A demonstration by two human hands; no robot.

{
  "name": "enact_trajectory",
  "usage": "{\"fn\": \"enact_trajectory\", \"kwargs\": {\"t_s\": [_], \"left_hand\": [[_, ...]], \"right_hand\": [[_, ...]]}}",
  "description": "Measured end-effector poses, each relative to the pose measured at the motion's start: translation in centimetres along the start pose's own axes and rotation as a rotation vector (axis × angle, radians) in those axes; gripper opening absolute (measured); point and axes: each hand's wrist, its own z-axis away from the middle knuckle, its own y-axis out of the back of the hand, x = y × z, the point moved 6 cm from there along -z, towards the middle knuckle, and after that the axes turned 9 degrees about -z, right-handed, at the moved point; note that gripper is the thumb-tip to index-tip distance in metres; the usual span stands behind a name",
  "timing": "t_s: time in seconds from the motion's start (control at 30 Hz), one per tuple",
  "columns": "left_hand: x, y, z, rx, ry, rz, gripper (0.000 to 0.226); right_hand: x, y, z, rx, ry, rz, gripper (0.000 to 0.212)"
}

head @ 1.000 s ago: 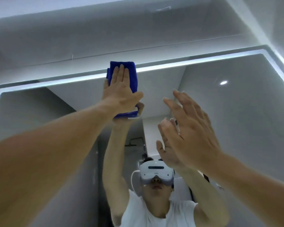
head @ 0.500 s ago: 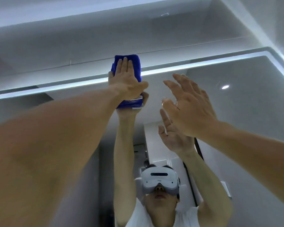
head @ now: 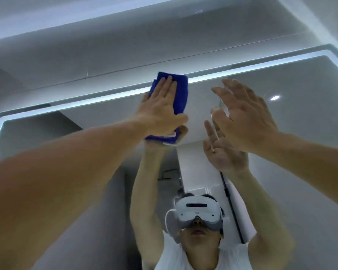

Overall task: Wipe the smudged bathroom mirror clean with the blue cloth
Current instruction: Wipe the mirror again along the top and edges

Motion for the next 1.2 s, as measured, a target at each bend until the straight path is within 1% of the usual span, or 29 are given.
{"fn": "enact_trajectory", "kwargs": {"t_s": [0.07, 0.1, 0.2, 0.23, 0.27, 0.37, 0.43, 0.47, 0.5, 0.53, 0.63, 0.67, 0.73, 0.77, 0.83, 0.9, 0.93, 1.03, 1.07, 1.1, 1.13, 1.17, 1.2], "left_hand": [[-1.9, 0.5, -2.7, -0.035, 0.16, 0.043, 0.096], [-2.1, 0.6, -3.0, -0.031, 0.203, 0.058, 0.096], [0.2, 0.2, 0.1, 0.03, 0.235, 0.101, 0.097], [1.7, -0.2, 2.5, 0.051, 0.196, 0.099, 0.097], [3.5, -0.8, 5.5, 0.079, 0.118, 0.086, 0.097], [8.2, -2.0, 13.7, 0.143, -0.202, 0.015, 0.097], [7.8, -2.3, 13.5, 0.094, -0.381, -0.009, 0.099], [7.0, -2.1, 12.0, 0.093, -0.421, -0.036, 0.1], [5.7, -1.8, 10.0, 0.078, -0.407, -0.047, 0.102], [3.9, -1.2, 7.4, 0.061, -0.326, -0.036, 0.103], [-3.8, 0.0, 1.2, -0.015, 0.093, -0.017, 0.104], [-6.2, 0.0, 0.5, -0.029, 0.197, -0.005, 0.103], [-8.9, -0.2, 0.7, -0.037, 0.336, 0.047, 0.105], [-9.2, -0.5, 1.4, -0.027, 0.391, 0.057, 0.106], [-7.9, -1.0, 2.9, 0.0, 0.429, 0.071, 0.104], [-5.3, -1.4, 4.7, 0.004, 0.357, 0.092, 0.101], [-3.8, -1.5, 5.6, 0.007, 0.275, 0.068, 0.1], [-0.2, -1.9, 7.9, 0.05, -0.094, -0.013, 0.099], [0.0, -2.0, 8.1, 0.048, -0.205, -0.021, 0.099], [-0.5, -2.0, 7.8, 0.051, -0.276, -0.038, 0.099], [-1.7, -1.8, 6.9, 0.057, -0.281, -0.046, 0.1], [-3.4, -1.4, 5.9, 0.06, -0.212, -0.021, 0.101], [-5.8, -0.9, 4.9, 0.054, -0.081, 0.012, 0.102]], "right_hand": [[-0.5, -0.3, -0.7, 0.006, 0.004, -0.002, 0.066], [-0.8, -0.4, -1.1, 0.011, 0.013, -0.01, 0.065], [-1.6, -0.6, -1.7, 0.035, 0.035, -0.041, 0.064], [-1.8, -0.7, -1.9, 0.038, 0.037, -0.059, 0.064], [-2.0, -0.8, -2.0, 0.041, 0.03, -0.081, 0.064], [-2.5, -1.2, -1.6, 0.025, 0.016, -0.12, 0.064], [-2.8, -1.4, -1.0, 0.016, 0.046, -0.091, 0.063], [-2.9, -1.4, -0.9, 0.012, 0.062, -0.074, 0.063], [-3.0, -1.3, -0.8, 0.009, 0.068, -0.063, 0.063], [-3.0, -1.1, -0.9, 0.012, 0.06, -0.058, 0.064], [-3.3, -0.6, -1.5, 0.027, -0.007, -0.086, 0.068], [-3.6, -0.6, -1.8, 0.025, -0.014, -0.103, 0.069], [-4.6, -0.7, -1.9, 0.007, 0.011, -0.12, 0.069], [-5.1, -0.9, -1.8, -0.008, 0.033, -0.122, 0.069], [-6.0, -1.8, -1.8, -0.028, 0.064, -0.116, 0.068], [-6.7, -2.8, -2.1, -0.036, 0.062, -0.135, 0.062], [-6.9, -3.0, -2.4, -0.019, 0.052, -0.15, 0.059], [-7.0, -2.8, -3.0, 0.022, 0.042, -0.152, 0.061], [-7.2, -2.7, -3.1, 0.03, 0.046, -0.147, 0.062], [-7.4, -2.6, -3.2, 0.041, 0.048, -0.145, 0.063], [-7.6, -2.5, -3.4, 0.051, 0.045, -0.147, 0.064], [-7.8, -2.5, -3.5, 0.054, 0.037, -0.148, 0.066], [-8.1, -2.6, -3.4, 0.049, 0.028, -0.144, 0.067]]}}
